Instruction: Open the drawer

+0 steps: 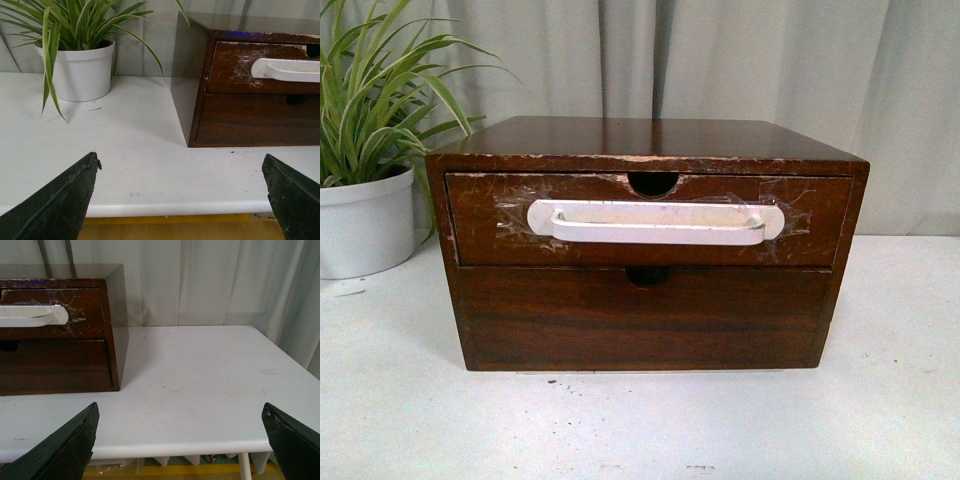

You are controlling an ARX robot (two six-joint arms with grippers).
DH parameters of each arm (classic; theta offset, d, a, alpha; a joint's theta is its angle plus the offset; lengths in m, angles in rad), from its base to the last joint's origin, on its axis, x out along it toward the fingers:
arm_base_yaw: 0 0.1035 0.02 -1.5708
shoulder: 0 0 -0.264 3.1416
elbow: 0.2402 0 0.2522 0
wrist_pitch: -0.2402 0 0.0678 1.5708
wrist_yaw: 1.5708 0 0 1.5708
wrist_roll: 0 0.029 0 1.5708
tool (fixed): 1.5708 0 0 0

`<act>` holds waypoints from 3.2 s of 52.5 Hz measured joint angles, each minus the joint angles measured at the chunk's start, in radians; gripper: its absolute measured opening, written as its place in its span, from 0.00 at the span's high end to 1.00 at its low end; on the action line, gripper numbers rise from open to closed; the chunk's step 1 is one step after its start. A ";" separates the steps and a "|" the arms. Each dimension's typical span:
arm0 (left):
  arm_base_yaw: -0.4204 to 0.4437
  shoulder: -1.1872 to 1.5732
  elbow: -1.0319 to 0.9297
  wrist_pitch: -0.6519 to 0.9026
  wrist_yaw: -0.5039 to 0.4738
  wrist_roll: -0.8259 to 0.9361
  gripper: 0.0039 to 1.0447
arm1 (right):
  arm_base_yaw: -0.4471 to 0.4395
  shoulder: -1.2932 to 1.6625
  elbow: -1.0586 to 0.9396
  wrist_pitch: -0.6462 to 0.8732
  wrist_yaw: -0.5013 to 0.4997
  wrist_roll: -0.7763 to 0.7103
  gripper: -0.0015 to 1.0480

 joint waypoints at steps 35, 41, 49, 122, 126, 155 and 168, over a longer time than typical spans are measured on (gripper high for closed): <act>0.000 0.000 0.000 0.000 0.000 0.000 0.06 | 0.000 0.000 0.000 0.000 0.000 0.000 0.09; -0.005 0.031 0.012 -0.031 0.037 -0.023 0.06 | 0.008 0.074 0.056 -0.134 -0.035 -0.025 0.09; -0.120 0.232 0.074 0.099 0.105 0.027 0.06 | 0.074 0.281 0.179 -0.111 -0.088 -0.161 0.09; -0.289 1.685 1.207 -0.286 0.317 1.208 0.06 | 0.350 1.571 1.159 -0.277 -0.252 -0.909 0.09; -0.283 1.685 1.201 -0.270 0.334 1.205 0.06 | 0.369 1.619 1.194 -0.281 -0.254 -0.902 0.09; -0.267 1.668 1.170 -0.266 0.370 1.219 0.06 | 0.391 1.700 1.278 -0.434 -0.319 -0.908 0.09; -0.281 1.598 1.150 -0.436 0.375 1.316 0.06 | 0.389 1.644 1.242 -0.512 -0.382 -0.949 0.09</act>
